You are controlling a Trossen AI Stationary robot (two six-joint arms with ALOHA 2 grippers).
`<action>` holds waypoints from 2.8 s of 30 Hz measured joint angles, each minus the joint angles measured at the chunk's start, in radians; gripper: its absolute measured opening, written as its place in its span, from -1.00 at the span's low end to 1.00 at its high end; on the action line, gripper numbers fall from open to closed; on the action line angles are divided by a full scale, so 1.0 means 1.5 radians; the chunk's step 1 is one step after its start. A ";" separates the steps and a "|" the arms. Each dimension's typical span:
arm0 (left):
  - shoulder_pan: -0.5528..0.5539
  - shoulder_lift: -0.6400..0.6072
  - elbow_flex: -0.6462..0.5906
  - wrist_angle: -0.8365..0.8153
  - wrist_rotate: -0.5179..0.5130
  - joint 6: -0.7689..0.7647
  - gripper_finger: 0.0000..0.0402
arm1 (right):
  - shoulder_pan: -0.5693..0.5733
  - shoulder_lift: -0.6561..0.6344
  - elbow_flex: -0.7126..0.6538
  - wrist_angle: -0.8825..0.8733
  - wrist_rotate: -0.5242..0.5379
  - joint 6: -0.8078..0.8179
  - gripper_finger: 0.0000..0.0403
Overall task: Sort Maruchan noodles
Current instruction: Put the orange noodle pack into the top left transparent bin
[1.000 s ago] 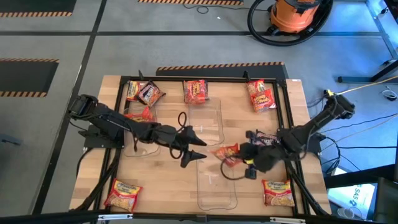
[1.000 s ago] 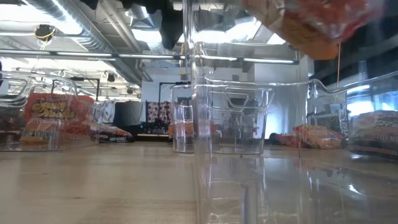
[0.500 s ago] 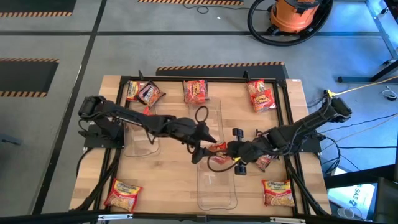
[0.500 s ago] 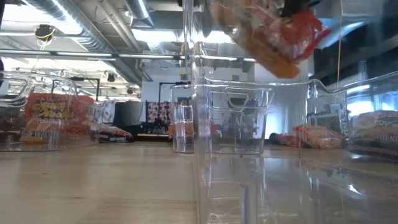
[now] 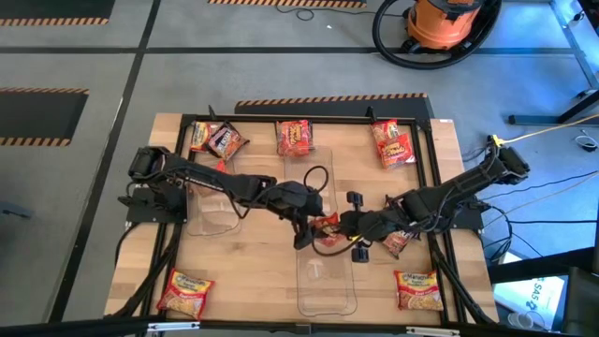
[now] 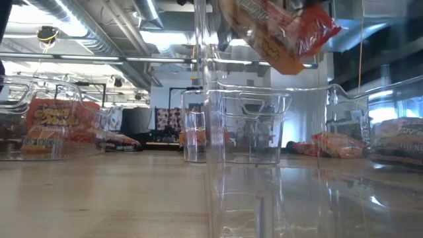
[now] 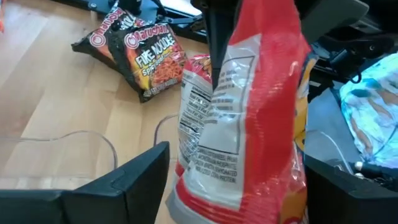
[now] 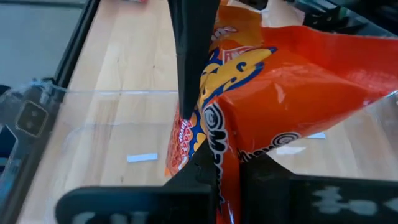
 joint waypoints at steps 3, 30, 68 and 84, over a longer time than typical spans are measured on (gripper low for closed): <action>0.000 0.000 0.000 -0.001 0.005 0.003 0.14 | -0.001 0.004 0.000 0.005 0.003 0.000 -0.96; -0.045 -0.118 -0.085 -0.031 -0.107 0.141 -0.24 | 0.031 -0.187 -0.197 0.008 0.054 0.154 0.13; -0.049 -0.114 -0.278 0.568 -0.156 0.221 -0.23 | -0.050 0.023 -0.393 1.020 0.006 -0.075 0.40; -0.048 -0.165 -0.277 0.470 -0.124 0.126 0.15 | -0.052 0.031 -0.374 0.971 0.015 -0.109 -0.17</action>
